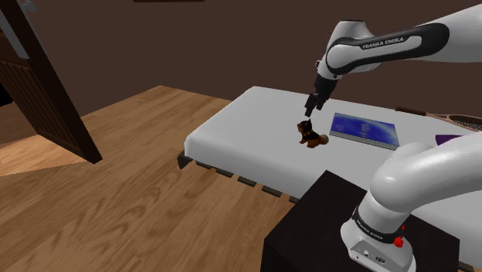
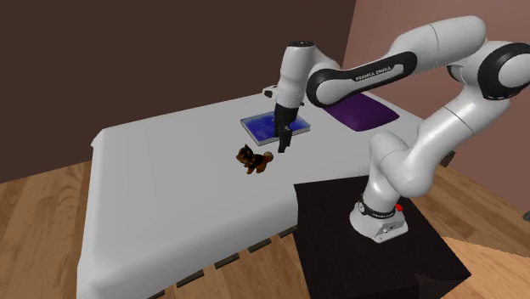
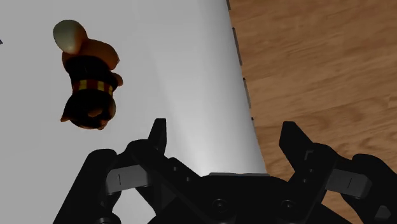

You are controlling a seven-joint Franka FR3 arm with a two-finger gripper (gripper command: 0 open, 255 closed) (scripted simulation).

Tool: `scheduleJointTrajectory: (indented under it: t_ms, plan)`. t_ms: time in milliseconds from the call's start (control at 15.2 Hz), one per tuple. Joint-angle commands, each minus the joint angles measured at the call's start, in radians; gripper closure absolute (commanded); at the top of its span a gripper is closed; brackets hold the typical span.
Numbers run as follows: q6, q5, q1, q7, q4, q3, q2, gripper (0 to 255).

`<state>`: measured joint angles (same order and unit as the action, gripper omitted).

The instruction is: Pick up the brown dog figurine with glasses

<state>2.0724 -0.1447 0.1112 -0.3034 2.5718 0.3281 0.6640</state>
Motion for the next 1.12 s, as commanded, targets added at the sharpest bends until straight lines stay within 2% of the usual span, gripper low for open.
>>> scheduleJointTrajectory:
  t_ms: [0,330,594,792,924,1056]
  plan:
    - [0.064,-0.002,0.004,-0.044,0.005,0.051,-0.047,0]
    - [0.222,0.039,-0.018,-0.168,-0.015,0.186,-0.202,0]
    - [0.333,0.139,-0.072,-0.306,-0.059,0.310,-0.352,0]
    - [0.395,0.283,-0.133,-0.453,-0.110,0.410,-0.484,0]
    - [0.416,0.425,-0.172,-0.581,-0.155,0.469,-0.588,0]
    - [0.413,0.597,-0.183,-0.726,-0.211,0.501,-0.707,0]
